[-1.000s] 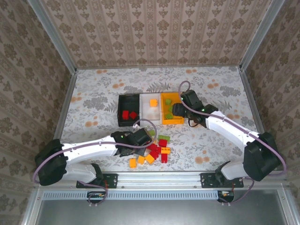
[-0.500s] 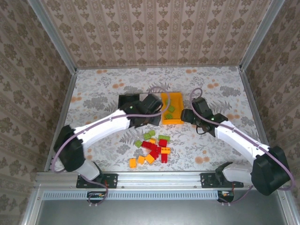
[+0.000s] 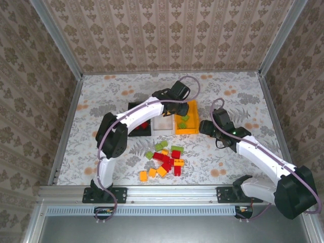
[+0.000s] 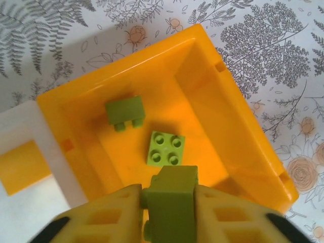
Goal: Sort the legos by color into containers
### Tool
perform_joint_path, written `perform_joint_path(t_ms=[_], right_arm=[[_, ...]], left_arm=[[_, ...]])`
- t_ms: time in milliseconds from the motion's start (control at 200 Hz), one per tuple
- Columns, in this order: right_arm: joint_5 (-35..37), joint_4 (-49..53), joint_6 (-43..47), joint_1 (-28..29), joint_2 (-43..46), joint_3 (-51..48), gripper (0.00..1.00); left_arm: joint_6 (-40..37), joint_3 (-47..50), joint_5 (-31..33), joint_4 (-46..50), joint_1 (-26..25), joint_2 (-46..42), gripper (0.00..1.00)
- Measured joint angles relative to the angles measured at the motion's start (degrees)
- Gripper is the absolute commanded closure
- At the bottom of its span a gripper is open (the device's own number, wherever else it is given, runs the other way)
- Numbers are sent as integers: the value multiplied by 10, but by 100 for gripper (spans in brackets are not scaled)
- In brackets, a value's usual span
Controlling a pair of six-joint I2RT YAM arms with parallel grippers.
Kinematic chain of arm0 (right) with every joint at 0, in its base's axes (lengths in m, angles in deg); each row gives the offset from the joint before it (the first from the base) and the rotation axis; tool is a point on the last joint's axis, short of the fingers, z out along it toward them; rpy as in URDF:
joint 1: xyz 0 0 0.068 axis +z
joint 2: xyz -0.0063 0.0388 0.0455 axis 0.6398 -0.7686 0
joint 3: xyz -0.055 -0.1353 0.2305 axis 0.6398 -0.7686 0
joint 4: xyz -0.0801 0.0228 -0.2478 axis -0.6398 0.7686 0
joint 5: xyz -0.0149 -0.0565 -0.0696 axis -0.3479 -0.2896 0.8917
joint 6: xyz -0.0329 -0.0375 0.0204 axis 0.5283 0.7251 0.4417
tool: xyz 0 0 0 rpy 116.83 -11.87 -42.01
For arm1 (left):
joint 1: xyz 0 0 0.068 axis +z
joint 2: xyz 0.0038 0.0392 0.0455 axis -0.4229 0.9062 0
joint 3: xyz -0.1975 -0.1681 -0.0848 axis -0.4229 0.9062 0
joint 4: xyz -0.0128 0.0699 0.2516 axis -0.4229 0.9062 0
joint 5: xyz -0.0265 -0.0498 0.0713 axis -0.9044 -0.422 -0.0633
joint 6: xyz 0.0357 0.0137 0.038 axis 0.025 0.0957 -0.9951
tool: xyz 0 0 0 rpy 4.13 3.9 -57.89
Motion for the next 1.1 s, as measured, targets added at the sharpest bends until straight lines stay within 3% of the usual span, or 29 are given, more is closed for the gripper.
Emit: perform_joint_path(t_ms=[130,320,505,580,790,925,1100], right_arm=[[-4,5,-6,0,0,-2,31],[-5,5,-7,0,10,-2,30],[-11,5,-6,-1,12,-2,30],[-14,5,-6,-1,12,-2,30],[-26,1,-6,-1,12,-2,30],[-26,-9,-6,-1,12,-8,30],[-37,-13,-7,-1,7,-12,30]], left_arm=[[-3,-7,-14,5,1,4,36],[-2,10,-25,-1,5,-17,22],[21,155,-36,-32,4,-165,10],[35,217,-37,-43,-5,-242,1],[88,408,-10,-45,-61,-427,0],[143,536,9,-17,-68,-526,0],[186,627,21,6,-68,-587,1]])
